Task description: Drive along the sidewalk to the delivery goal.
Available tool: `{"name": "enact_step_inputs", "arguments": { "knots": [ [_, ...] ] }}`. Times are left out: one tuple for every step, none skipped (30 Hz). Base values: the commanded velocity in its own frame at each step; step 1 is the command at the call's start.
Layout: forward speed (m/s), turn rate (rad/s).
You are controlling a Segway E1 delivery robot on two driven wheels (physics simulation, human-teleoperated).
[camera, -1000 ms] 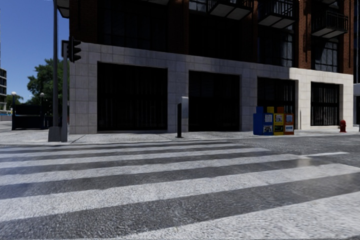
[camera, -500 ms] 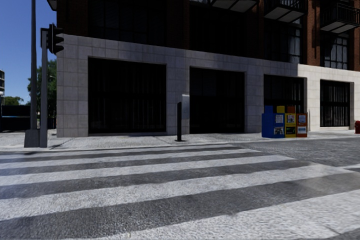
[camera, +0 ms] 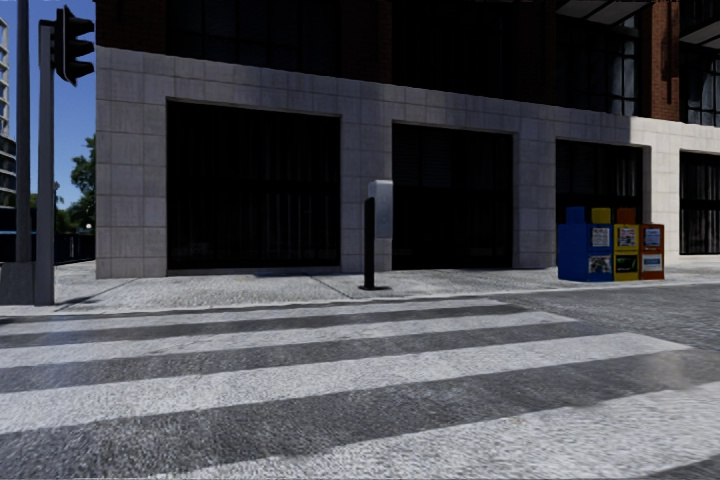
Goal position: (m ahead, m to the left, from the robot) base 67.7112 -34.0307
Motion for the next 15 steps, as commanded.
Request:
{"name": "enact_step_inputs", "arguments": {
  "knots": [
    [2.0, 0.27],
    [2.0, 0.27],
    [2.0, 0.27],
    [2.0, 0.27],
    [2.0, 0.31],
    [2.0, 0.36],
    [2.0, 0.38],
    [2.0, 0.39],
    [2.0, 0.39],
    [2.0, 0.39],
    [2.0, 0.39],
    [2.0, 0.39],
    [2.0, 0.39],
    [2.0, 0.39],
    [2.0, 0.39]
  ]
}}
